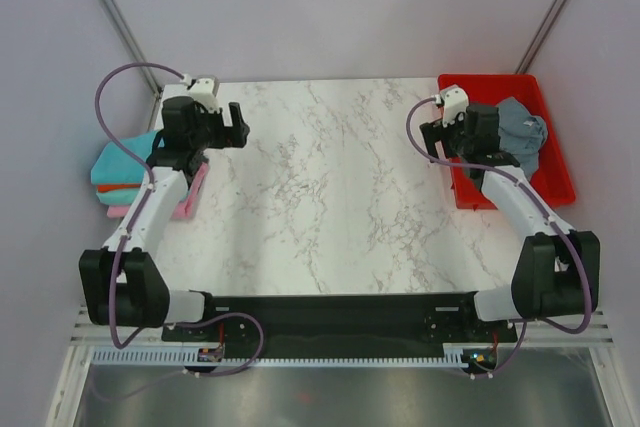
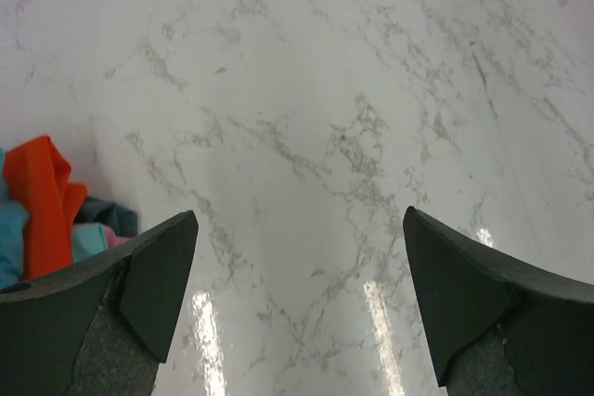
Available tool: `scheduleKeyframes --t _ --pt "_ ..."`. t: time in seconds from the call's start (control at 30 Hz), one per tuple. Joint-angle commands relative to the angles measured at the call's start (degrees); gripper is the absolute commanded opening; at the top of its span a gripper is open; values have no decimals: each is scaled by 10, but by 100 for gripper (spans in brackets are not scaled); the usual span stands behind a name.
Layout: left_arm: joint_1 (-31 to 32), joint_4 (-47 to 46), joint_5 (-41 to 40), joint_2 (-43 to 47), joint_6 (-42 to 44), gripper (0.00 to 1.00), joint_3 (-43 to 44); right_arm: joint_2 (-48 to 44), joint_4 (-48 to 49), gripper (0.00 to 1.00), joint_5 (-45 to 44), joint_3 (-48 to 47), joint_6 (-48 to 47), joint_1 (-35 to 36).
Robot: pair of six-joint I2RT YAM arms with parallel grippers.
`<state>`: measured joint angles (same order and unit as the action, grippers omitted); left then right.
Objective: Fold and stack the t-shirts
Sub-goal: Neatly place the folded tshirt to the corner
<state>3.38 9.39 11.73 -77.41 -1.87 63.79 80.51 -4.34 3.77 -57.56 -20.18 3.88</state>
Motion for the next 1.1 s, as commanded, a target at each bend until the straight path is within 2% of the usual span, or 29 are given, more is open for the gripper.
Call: scheduleKeyframes --t 0.0,0.07,0.1,0.17,0.2,0.23,0.27,0.3,0.33,0.4,0.53,0.57,0.63,0.67,0.77,0.83,0.9,0.93,0.97,1.0,1.03,1.07 --pt "-19 -25 -49 49 -45 99 -39 -21 -16 98 7 9 57 -1" --pt "-21 -137 -87 120 -42 99 -130 -35 18 98 -34 53 114 -3" --pt "-22 -236 -95 141 -34 99 -166 -42 40 98 -34 68 130 -4" --pt "-22 -255 -79 161 -4 99 -212 -68 123 98 -28 131 129 -4" --pt "-23 -271 -79 163 8 99 -246 -95 163 98 -28 194 133 -5" --pt "-26 -271 -81 168 10 99 -268 -109 212 98 -29 230 137 -6" --pt "-32 -271 -81 172 10 99 -296 -122 299 98 -34 261 142 -5" --pt "-32 -271 -81 175 10 99 -325 -137 329 98 -52 285 147 -6" --pt "-33 -396 -79 173 10 99 -371 -139 350 98 -54 316 146 -5" --pt "-33 -433 -79 143 -18 99 -412 -130 376 98 -75 334 146 -5" --pt "-33 -502 -94 73 -3 99 -439 -101 435 98 -90 373 167 -7" --pt "-50 -557 -67 61 -2 99 -451 -95 488 98 -90 386 168 -6" --pt "-44 -598 -44 18 14 99 -478 -84 522 98 -89 412 176 -8" --pt "-42 -658 -43 6 17 99 -488 -81 550 98 -87 421 175 -7" --pt "-41 -709 -26 -43 31 99 -500 -64 629 98 -68 460 162 -7" --pt "-40 -712 -28 -43 32 99 -502 -65 610 98 -41 453 154 -9" --pt "-41 -714 -31 -39 30 99 -505 -49 662 98 -39 463 192 -8" --pt "-41 -719 -55 -38 28 99 -508 -51 667 98 -20 452 182 -2" --pt "-24 -725 -67 -40 26 99 -510 -41 631 98 23 441 165 1" --pt "-21 -728 -73 -41 27 99 -511 -28 644 98 19 449 166 0" --pt "-15 -730 -75 -42 32 99 -511 -8 706 98 8 459 168 1" --pt "-14 -732 -74 -45 34 99 -510 61 759 98 -8 472 169 0"
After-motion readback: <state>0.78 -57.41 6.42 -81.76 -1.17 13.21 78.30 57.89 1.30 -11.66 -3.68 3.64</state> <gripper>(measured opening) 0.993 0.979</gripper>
